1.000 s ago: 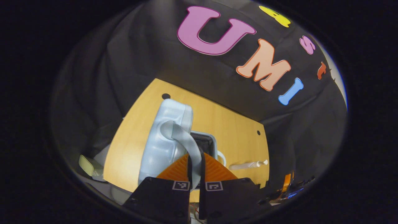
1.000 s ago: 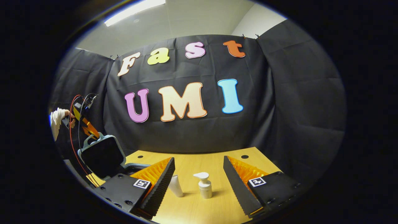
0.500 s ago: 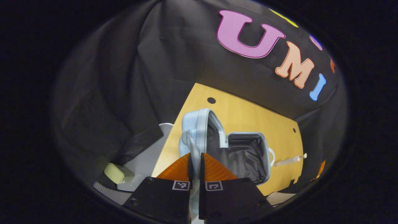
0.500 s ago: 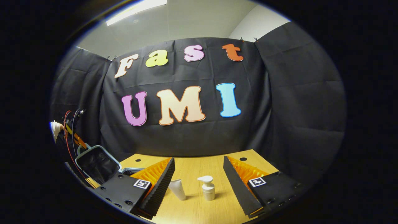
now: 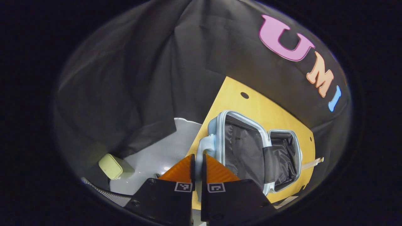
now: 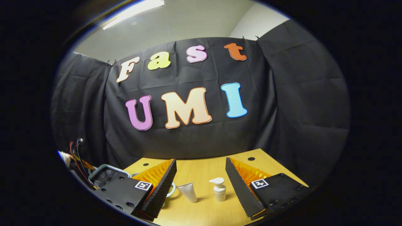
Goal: First open the suitcase, pack the skin care products into it, and then close the suitcase.
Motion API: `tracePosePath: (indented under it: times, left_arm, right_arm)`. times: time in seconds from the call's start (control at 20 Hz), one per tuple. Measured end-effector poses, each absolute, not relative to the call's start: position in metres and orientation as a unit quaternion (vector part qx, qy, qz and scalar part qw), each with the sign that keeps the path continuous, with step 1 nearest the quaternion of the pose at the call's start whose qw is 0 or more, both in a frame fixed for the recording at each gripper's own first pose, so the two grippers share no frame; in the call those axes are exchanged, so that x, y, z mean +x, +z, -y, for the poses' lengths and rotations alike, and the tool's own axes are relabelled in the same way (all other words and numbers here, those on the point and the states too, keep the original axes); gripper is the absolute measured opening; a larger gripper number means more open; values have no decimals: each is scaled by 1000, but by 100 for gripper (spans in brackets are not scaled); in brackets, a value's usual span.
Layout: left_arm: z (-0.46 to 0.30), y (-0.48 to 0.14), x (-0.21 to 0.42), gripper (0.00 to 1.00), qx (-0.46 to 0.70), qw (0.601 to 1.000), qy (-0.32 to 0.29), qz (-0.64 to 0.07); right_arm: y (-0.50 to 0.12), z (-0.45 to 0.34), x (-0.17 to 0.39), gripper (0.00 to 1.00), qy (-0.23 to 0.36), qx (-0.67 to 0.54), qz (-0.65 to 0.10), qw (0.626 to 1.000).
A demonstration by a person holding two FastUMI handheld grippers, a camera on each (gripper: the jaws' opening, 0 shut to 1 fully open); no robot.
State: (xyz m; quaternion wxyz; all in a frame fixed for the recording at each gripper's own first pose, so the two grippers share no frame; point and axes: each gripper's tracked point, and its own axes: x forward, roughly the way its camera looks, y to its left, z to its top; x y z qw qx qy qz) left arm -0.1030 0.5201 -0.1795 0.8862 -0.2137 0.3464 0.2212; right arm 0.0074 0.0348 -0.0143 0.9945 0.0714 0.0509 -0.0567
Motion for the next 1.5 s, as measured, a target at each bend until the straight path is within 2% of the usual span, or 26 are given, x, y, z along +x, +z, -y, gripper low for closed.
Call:
tracePosePath:
  times: [0.15,0.25,0.3,0.45,0.5,0.55,0.6,0.8,1.05,1.25,1.3,1.5]
  left_arm:
    - [-531,-218,-117,5,-222,868,238,-375]
    - [-547,-227,-127,11,-206,861,267,-381]
    - [-551,-221,-127,5,-211,863,275,-368]
    - [-555,-193,-123,75,-218,871,296,-326]
    - [-552,-176,-120,78,-209,880,295,-306]
    - [-545,-158,-118,87,-192,891,295,-285]
    - [-537,-134,-112,82,-163,906,292,-258]
    - [-470,-40,-86,82,-33,950,262,-168]
    - [-333,49,-36,87,2,982,185,-48]
    - [-206,57,11,90,-27,995,96,6]
    - [-173,47,25,94,-34,997,71,4]
    - [-62,-1,70,95,-58,998,-14,-20]
  right_arm:
    - [-14,-31,-1,98,-66,75,-50,994]
    - [-15,-29,-9,98,-71,70,-52,994]
    - [-16,-28,-12,98,-74,67,-52,994]
    - [-18,-26,-16,96,-77,61,-53,994]
    - [-17,-25,-16,98,-77,60,-52,994]
    - [-18,-24,-15,98,-76,59,-52,994]
    - [-19,-23,-14,98,-74,60,-52,994]
    - [-25,-22,-7,98,-63,63,-54,995]
    - [-38,-16,1,98,-52,66,-64,994]
    - [-57,-8,2,98,-46,61,-83,994]
    - [-61,-5,3,98,-45,59,-88,993]
    - [-78,10,8,98,-49,52,-104,992]
